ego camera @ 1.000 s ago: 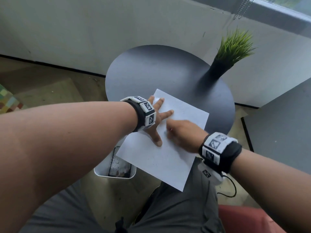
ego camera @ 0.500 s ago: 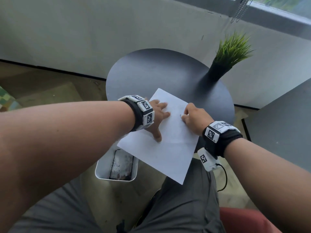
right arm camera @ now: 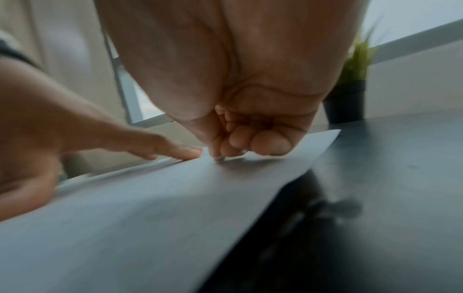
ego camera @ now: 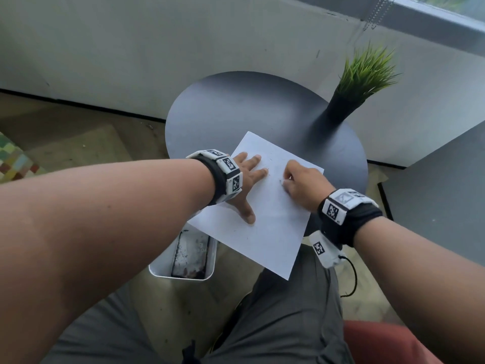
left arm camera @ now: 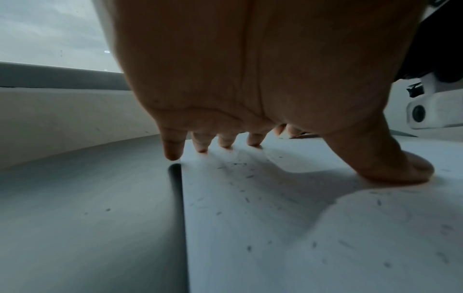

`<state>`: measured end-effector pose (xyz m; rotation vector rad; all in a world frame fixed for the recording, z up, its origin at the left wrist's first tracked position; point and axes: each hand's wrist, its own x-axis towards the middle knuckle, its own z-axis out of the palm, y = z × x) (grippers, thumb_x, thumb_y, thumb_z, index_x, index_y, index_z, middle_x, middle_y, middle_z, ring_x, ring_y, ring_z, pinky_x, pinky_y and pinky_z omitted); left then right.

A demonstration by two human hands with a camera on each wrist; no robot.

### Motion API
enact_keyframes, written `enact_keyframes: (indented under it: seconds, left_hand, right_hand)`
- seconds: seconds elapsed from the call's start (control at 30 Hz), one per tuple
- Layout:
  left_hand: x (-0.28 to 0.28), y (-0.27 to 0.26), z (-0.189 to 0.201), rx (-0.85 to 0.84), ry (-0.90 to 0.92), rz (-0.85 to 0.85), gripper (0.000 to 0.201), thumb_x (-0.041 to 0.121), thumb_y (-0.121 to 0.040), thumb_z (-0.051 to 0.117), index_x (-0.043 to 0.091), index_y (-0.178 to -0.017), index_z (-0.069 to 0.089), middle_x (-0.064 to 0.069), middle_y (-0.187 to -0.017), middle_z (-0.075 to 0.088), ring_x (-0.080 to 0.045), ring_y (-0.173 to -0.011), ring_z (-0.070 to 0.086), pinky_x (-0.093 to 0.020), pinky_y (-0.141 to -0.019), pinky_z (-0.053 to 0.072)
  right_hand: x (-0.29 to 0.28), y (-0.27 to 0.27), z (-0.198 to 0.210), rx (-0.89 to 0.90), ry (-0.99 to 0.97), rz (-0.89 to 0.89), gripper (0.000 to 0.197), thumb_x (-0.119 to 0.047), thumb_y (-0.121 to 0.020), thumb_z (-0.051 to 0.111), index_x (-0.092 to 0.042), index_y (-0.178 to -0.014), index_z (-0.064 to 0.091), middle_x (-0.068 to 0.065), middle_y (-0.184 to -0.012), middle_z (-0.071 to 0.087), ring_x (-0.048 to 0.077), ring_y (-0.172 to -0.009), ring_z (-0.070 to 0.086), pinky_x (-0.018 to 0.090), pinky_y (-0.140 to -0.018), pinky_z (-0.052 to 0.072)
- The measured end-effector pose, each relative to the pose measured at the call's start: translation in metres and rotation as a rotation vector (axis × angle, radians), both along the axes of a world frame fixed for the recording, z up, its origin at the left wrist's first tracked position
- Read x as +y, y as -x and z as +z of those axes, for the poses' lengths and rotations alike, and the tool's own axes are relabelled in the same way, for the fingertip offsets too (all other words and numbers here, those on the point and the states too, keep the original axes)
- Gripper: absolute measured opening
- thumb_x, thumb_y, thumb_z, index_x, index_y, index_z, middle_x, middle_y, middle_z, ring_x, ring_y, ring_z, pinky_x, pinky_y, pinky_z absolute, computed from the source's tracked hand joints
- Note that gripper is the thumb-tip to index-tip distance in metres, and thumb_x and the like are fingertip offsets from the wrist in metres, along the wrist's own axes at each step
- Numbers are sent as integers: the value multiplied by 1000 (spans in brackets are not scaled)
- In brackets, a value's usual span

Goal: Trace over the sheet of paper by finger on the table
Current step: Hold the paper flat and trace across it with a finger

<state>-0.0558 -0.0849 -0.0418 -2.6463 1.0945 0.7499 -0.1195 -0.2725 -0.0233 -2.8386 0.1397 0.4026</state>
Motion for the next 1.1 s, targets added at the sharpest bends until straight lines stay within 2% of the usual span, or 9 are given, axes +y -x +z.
enact_keyframes:
  seconds: [0.13,0.2,0.37,0.5,0.57,0.73,0.83,0.93,1.1]
  left_hand:
    - [1,-1,-1,4,-1,-9,140,84,-58,72,32,-160,-8,-3,-168,-19,-34,-154,-13,-63,-120,15]
    - [0,-1,1,11,-11,-12,142,83,-56,74,32,-160,-9,-3,-168,-19,-34,-154,-14,-63,-120,15]
    - [-2,-1,2,14,-35,-1,147,83,-53,76,33,-159,-11,-3,-167,-20,-34,-154,-14,-65,-120,14]
    - [-1,-1,2,4,-33,-13,146,82,-54,77,32,-160,-11,-4,-167,-21,-34,-154,-14,-63,-121,13]
    - [-2,0,3,-4,-37,-20,146,82,-55,76,31,-160,-11,-4,-168,-20,-35,-154,-14,-62,-121,14]
    - [-2,1,6,2,-43,-5,146,82,-54,77,32,-160,-11,-3,-168,-19,-34,-154,-13,-62,-121,14]
    - [-3,1,4,4,-43,-4,147,82,-53,77,32,-160,-11,-3,-168,-20,-34,-154,-14,-63,-121,14]
    - [-2,1,4,6,-49,-3,147,81,-54,77,32,-160,-11,-3,-167,-22,-34,-154,-16,-63,-121,13]
    - [-3,2,6,2,-40,-4,143,82,-55,76,37,-159,-11,-3,-168,-20,-35,-154,-14,-64,-120,15]
  right_hand:
    - [37,29,2,62,-21,412,9,-24,-94,47,-16,-100,49,11,-95,63,32,-86,55,39,-74,47]
    - [36,31,5,87,-23,487,8,-21,-93,50,-17,-100,51,9,-95,64,29,-86,55,36,-73,45]
    - [4,6,2,-27,47,100,13,-30,-95,47,-17,-97,46,10,-94,62,32,-86,56,36,-70,47]
    - [42,42,2,42,-38,408,11,-26,-97,44,-15,-98,44,11,-94,62,31,-84,55,37,-70,44]
    - [45,49,4,71,-44,469,11,-26,-96,45,-15,-97,46,10,-93,63,31,-83,55,39,-71,46]
    - [14,13,-1,-13,18,105,11,-27,-96,46,-17,-97,44,8,-89,59,33,-87,55,37,-71,45]
    - [36,26,-1,1,5,257,12,-23,-97,45,-14,-103,45,11,-91,59,32,-86,53,35,-68,39]
    - [48,46,3,73,-48,453,9,-25,-96,48,-16,-98,47,12,-93,63,30,-81,52,36,-69,42]
    - [8,12,1,19,30,121,14,-30,-96,48,-17,-96,44,9,-93,59,30,-87,54,33,-68,39]
